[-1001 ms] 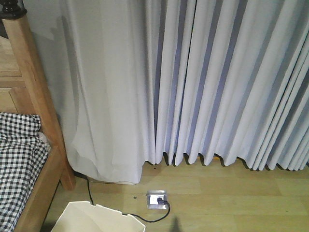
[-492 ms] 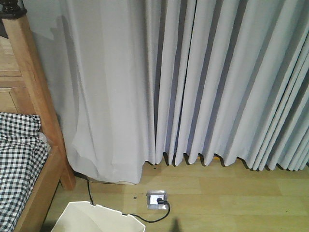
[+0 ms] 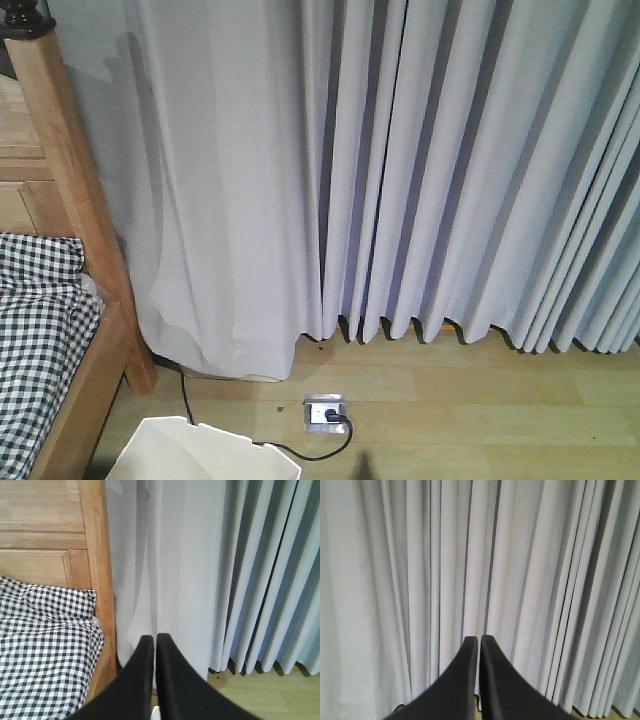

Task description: Move trash bin to bedside with robot

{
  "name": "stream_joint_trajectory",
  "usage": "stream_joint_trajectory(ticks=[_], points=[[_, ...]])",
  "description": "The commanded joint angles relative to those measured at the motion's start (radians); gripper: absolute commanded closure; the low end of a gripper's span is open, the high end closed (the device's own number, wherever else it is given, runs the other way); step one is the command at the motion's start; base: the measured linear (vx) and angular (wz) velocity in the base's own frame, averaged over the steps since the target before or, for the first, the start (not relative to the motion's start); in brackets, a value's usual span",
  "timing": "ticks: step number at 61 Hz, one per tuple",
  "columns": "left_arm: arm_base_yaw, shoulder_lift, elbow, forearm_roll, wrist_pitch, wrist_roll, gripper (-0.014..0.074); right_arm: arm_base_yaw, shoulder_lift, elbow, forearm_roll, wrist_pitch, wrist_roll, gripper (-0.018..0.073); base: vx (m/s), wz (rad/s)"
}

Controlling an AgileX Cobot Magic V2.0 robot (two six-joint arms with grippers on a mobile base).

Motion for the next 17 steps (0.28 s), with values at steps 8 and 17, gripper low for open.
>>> stream_joint_trajectory(ticks=[8, 17], points=[[-0.005, -0.011, 0.026, -0.008, -0.068, -0.004, 0.0603, -0.005, -0.017, 0.012, 0.001, -0.070, -0.004, 0.0565, 0.00, 0.00], [-0.005, -0.011, 0.026, -0.008, -0.068, -0.004, 0.0603, -0.005, -0.017, 0.012, 0.001, -0.070, -0.004, 0.0565, 0.00, 0.00]])
